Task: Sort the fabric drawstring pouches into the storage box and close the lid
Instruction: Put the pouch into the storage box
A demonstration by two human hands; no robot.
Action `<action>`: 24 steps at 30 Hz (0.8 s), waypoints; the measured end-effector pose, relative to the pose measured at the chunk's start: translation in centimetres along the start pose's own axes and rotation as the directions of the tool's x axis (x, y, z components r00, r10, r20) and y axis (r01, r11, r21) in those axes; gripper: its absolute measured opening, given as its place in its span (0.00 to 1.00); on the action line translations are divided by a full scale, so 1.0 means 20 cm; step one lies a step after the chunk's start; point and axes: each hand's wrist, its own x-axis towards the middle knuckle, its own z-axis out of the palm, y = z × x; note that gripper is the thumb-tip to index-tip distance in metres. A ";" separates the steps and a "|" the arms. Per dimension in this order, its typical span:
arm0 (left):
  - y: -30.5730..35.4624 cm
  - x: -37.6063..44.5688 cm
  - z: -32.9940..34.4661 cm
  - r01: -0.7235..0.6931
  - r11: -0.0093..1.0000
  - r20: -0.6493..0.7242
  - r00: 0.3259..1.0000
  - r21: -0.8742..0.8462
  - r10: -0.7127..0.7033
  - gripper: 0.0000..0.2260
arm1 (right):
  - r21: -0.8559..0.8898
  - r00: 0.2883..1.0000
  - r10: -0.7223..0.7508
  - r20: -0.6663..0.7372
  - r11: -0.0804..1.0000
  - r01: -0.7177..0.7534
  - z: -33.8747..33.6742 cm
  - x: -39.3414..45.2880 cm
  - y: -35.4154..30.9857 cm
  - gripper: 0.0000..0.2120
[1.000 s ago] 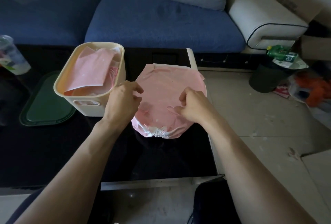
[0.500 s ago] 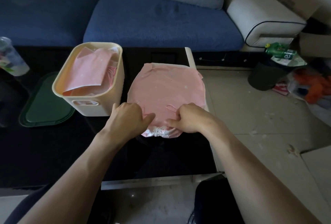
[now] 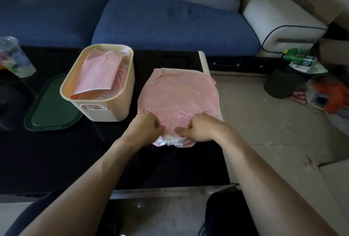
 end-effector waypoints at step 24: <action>0.05 -0.01 0.06 0.029 0.904 0.032 0.999 -0.426 -0.016 0.07 | -0.085 0.996 0.086 -0.003 0.993 -0.086 -0.05 -0.04 0.05 0.30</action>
